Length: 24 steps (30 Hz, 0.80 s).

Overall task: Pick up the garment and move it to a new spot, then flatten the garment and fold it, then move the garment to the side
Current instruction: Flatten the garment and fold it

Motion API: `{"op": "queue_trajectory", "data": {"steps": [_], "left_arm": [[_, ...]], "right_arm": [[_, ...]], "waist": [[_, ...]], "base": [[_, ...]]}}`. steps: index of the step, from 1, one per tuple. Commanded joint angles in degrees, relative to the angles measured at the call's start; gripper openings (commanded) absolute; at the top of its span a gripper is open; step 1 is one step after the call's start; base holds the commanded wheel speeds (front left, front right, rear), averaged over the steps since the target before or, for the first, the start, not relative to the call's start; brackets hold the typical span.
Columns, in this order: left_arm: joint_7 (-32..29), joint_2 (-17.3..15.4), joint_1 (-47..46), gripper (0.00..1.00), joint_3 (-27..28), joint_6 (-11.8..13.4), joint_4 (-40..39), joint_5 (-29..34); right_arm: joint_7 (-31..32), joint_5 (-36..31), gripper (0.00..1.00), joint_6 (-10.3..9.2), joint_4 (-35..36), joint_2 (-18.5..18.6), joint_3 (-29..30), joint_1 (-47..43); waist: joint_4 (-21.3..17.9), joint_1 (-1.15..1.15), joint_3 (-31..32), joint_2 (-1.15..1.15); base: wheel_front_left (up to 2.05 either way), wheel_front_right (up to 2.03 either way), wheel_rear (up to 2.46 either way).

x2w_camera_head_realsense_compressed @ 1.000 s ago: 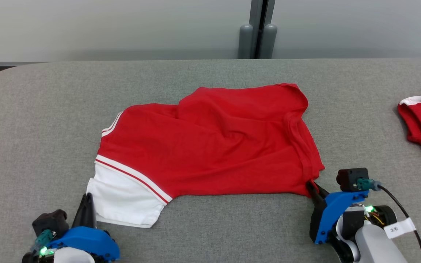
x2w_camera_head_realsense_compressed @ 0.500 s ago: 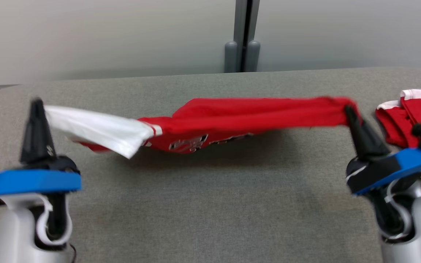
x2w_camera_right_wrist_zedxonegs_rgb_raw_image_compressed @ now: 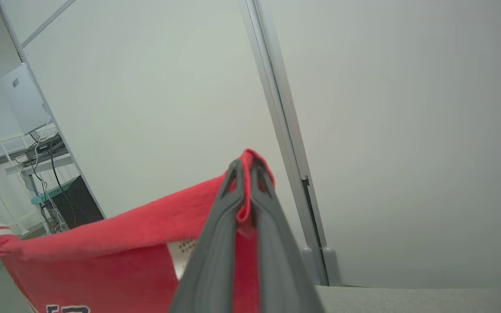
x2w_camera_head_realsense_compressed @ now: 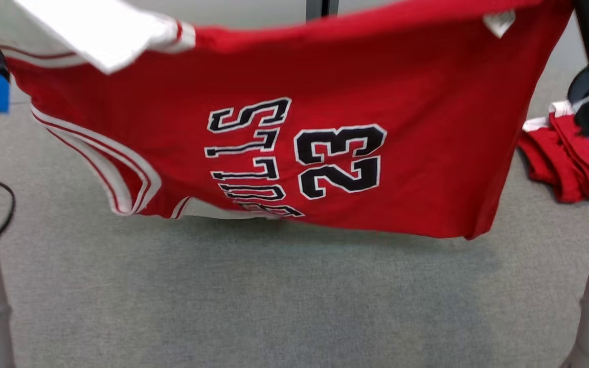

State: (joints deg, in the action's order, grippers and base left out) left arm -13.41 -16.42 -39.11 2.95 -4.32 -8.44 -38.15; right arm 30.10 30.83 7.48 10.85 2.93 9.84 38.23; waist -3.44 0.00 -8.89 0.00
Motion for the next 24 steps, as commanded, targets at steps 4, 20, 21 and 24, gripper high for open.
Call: {"op": "queue_trajectory", "data": {"steps": [4, 20, 21, 24], "left_arm": [[-2.6, -2.3, -7.1, 0.0, -1.2, 0.1, 4.3, 1.1], [17.7, -5.5, -41.0, 0.0, -3.8, -0.4, 22.7, 13.4], [19.2, -5.3, -42.4, 0.0, -4.4, -0.7, 23.3, 13.8], [21.7, -4.5, -43.6, 0.0, -5.9, -1.7, 24.8, 13.3]], "right_arm": [[1.8, -0.2, 0.0, 0.03, -5.4, 0.1, 2.5, 7.9], [-28.2, -3.4, 0.0, 0.03, -34.1, 0.1, 2.1, 41.3], [-29.5, -4.2, 0.0, 0.03, -34.7, 0.3, 1.7, 42.3], [-31.8, -5.3, 0.0, 0.03, -36.1, 1.6, 0.2, 43.0]], "waist": [[-0.1, 0.0, -5.5, 0.0], [-3.6, 0.0, -22.2, 0.0], [-3.4, 0.0, -22.5, 0.0], [-2.6, 0.0, -23.7, 0.0]], "base": [[0.0, 0.0, 0.0], [0.0, 0.0, 0.0], [0.0, 0.0, 0.0], [0.0, 0.0, 0.0]]}}
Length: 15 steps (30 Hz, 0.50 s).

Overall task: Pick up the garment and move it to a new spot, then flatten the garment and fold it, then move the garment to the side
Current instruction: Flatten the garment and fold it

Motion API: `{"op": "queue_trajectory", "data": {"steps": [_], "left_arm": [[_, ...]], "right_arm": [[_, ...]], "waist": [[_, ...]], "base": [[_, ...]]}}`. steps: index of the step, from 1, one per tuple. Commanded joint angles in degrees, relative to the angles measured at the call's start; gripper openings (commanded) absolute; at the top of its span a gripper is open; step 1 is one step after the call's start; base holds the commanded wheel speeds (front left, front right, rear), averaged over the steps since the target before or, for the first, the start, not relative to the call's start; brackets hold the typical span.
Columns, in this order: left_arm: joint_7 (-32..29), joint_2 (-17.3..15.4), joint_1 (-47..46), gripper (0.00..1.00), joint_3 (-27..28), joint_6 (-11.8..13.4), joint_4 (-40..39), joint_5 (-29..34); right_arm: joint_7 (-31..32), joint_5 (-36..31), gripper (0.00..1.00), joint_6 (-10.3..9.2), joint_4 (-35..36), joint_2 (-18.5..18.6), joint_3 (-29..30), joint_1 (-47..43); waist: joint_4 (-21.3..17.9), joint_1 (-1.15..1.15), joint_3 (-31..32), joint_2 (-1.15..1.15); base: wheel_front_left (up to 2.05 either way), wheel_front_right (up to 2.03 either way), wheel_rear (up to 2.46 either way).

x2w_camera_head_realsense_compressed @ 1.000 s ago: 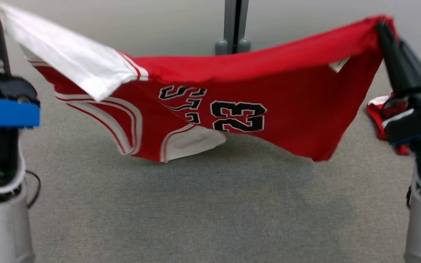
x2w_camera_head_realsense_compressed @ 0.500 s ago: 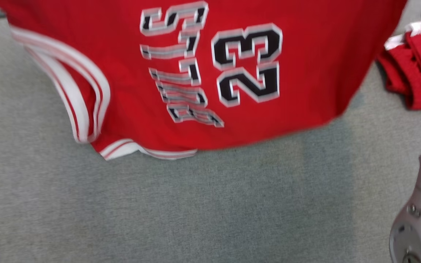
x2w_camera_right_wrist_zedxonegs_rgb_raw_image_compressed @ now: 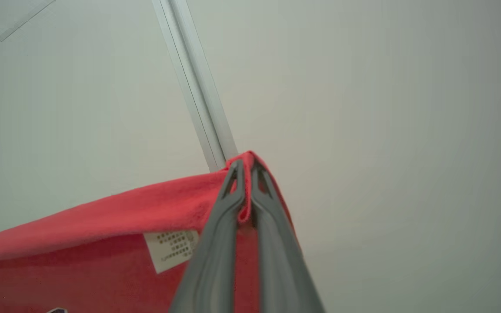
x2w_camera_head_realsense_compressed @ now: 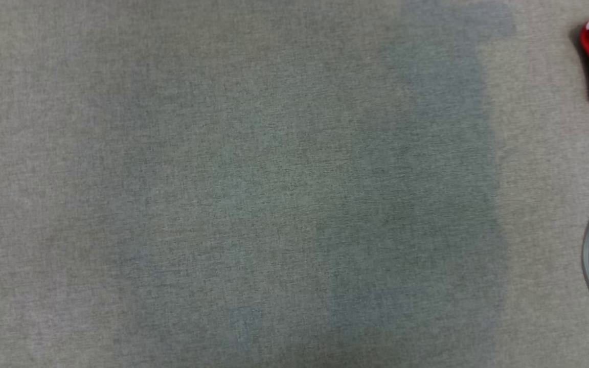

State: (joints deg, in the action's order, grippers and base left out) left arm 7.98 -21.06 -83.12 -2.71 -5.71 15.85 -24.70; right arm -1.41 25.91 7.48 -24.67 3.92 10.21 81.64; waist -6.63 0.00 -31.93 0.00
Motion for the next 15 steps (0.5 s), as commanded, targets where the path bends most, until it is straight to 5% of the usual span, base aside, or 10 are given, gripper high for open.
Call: {"op": "queue_trajectory", "data": {"steps": [1, 15], "left_arm": [[0.7, 0.3, 1.5, 0.0, -1.0, -0.5, 0.7, -0.3], [5.7, 3.6, 47.1, 0.0, -2.2, -1.7, -4.3, -11.2]], "right_arm": [[-0.7, -0.7, 0.0, 0.03, -1.0, 1.1, -1.1, -1.2], [-1.7, 7.9, 0.0, 0.03, -8.4, 7.6, -14.0, -28.0]], "waist": [[0.9, 0.0, -1.1, 0.0], [5.2, 0.0, 2.4, 0.0]], "base": [[0.0, 0.0, 0.0], [0.0, 0.0, 0.0]]}}
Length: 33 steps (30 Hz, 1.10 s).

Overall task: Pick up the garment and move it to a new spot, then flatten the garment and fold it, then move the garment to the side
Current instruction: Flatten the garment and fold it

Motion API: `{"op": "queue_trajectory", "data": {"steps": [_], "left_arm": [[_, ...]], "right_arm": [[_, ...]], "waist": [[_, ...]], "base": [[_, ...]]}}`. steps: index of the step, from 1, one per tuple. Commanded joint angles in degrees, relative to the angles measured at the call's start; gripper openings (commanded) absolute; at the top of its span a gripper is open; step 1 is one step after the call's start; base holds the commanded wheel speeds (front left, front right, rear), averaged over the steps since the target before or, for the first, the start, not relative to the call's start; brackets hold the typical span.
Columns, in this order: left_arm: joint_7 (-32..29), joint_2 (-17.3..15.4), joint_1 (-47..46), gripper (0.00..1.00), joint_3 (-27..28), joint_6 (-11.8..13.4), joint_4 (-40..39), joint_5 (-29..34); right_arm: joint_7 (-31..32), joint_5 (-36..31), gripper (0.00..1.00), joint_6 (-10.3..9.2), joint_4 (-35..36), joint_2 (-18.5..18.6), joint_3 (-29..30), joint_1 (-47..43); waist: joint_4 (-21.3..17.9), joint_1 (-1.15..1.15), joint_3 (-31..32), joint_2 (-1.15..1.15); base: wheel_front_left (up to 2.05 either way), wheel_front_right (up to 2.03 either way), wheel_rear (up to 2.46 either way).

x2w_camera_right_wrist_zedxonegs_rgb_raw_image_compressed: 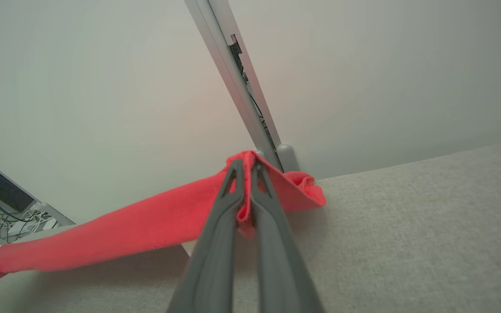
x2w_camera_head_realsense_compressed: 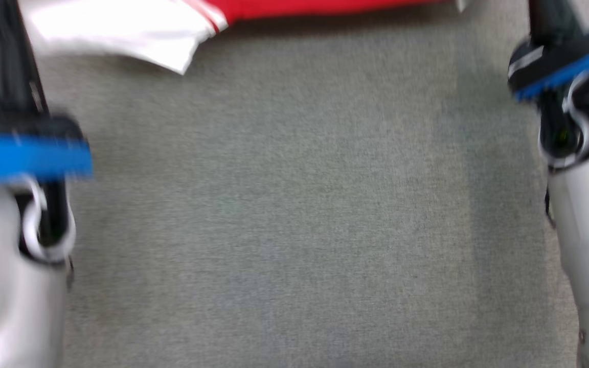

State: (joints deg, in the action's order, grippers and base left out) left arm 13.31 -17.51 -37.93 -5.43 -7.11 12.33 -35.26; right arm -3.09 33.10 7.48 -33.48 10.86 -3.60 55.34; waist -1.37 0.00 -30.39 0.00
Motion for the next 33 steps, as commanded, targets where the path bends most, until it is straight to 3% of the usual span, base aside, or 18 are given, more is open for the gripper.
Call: {"op": "queue_trajectory", "data": {"steps": [1, 7, 11, 17, 23, 29, 33], "left_arm": [[0.2, 0.2, 5.2, 0.0, 0.7, -0.3, -1.9, -1.6], [-4.1, 2.3, 23.2, 0.0, 0.7, 1.2, -9.5, -7.4], [-11.0, 1.6, 33.0, 0.0, -1.1, 2.2, -14.1, -10.7], [-21.8, -1.0, 44.7, 0.0, -5.3, 4.5, -19.0, -13.4], [-29.2, -3.6, 53.3, 0.0, -5.1, 7.7, -24.3, -17.4], [-34.5, -5.8, 60.7, 0.0, -3.1, 10.5, -31.1, -22.5], [-34.7, -5.4, 62.4, 0.0, -1.7, 10.7, -34.6, -25.0]], "right_arm": [[0.4, 1.9, 0.0, 0.04, 1.0, 0.9, -0.5, -3.3], [2.5, 5.6, 0.0, 0.03, 4.9, 3.8, -1.1, -14.8], [5.8, 2.7, 0.0, 0.02, 6.8, 4.9, 0.9, -23.7], [15.2, -6.2, 0.0, 0.02, 14.0, 0.5, 10.0, -39.3], [26.1, -12.5, 0.0, 0.02, 27.0, -5.7, 18.0, -50.9], [33.9, -13.8, 0.0, 0.02, 36.7, -7.9, 21.9, -58.7], [34.5, -10.5, 0.0, 0.02, 38.3, -7.9, 22.8, -60.8]], "waist": [[0.2, 0.0, 1.8, 0.0], [2.3, 0.0, 8.7, 0.0], [3.3, 0.0, 13.3, 0.0], [4.0, 0.0, 18.6, 0.0], [3.4, 0.0, 20.4, 0.0], [2.8, 0.0, 20.6, 0.0], [2.5, 0.0, 20.4, 0.0]], "base": [[0.0, 0.0, 0.0], [0.0, 0.0, 0.0], [0.0, 0.0, 0.0], [0.0, 0.0, 0.0], [0.0, 0.0, 0.0], [0.0, 0.0, 0.0], [0.0, 0.0, 0.0]]}}
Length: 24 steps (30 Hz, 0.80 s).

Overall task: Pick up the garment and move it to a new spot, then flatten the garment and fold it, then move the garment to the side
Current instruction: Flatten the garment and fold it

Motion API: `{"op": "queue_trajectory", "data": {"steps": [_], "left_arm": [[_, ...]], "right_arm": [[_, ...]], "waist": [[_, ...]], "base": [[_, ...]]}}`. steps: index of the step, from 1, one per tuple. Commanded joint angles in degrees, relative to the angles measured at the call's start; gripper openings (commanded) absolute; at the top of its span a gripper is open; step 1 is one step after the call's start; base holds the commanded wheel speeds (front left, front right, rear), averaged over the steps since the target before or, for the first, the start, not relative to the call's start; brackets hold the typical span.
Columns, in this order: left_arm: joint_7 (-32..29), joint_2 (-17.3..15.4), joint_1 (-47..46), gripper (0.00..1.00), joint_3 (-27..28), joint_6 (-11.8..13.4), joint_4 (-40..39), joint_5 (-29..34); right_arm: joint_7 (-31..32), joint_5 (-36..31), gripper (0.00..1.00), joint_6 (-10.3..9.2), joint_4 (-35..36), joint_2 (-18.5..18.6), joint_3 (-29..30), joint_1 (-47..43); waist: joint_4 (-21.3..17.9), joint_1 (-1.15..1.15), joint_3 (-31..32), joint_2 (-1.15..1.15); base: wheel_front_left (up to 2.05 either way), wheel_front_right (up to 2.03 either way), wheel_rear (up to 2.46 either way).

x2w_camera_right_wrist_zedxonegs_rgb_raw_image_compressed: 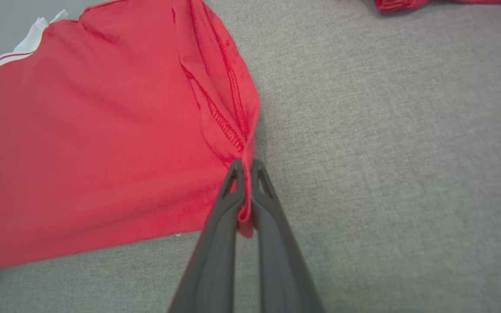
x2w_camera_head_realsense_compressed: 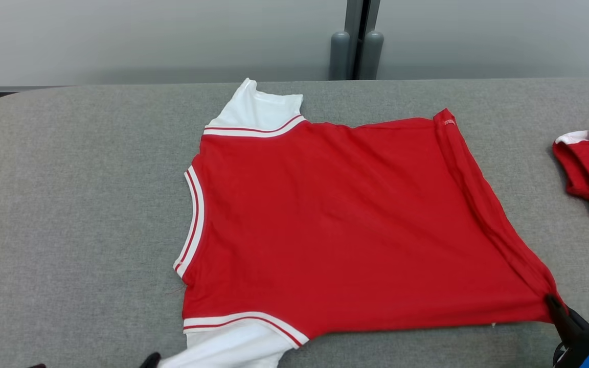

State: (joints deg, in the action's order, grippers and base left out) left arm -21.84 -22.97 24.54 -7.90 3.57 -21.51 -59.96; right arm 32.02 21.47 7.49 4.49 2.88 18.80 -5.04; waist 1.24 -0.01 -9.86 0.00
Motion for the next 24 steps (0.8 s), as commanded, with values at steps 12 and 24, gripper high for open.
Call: {"op": "queue_trajectory", "data": {"steps": [12, 24], "left_arm": [[7.0, 6.7, -18.5, 0.0, -1.6, -5.1, 7.9, 1.0], [15.2, 12.3, -36.8, 0.0, -3.8, -8.0, 29.2, 6.3]], "right_arm": [[-6.8, 3.3, 0.0, 0.02, -5.1, 0.0, -3.1, 7.6], [-12.7, 1.4, 0.0, 0.02, -11.4, 0.1, -5.0, 14.9]], "waist": [[0.1, 0.01, -0.8, 0.0], [-1.1, 0.01, -3.4, 0.0]], "base": [[0.0, 0.0, 0.0], [0.0, 0.0, 0.0]]}}
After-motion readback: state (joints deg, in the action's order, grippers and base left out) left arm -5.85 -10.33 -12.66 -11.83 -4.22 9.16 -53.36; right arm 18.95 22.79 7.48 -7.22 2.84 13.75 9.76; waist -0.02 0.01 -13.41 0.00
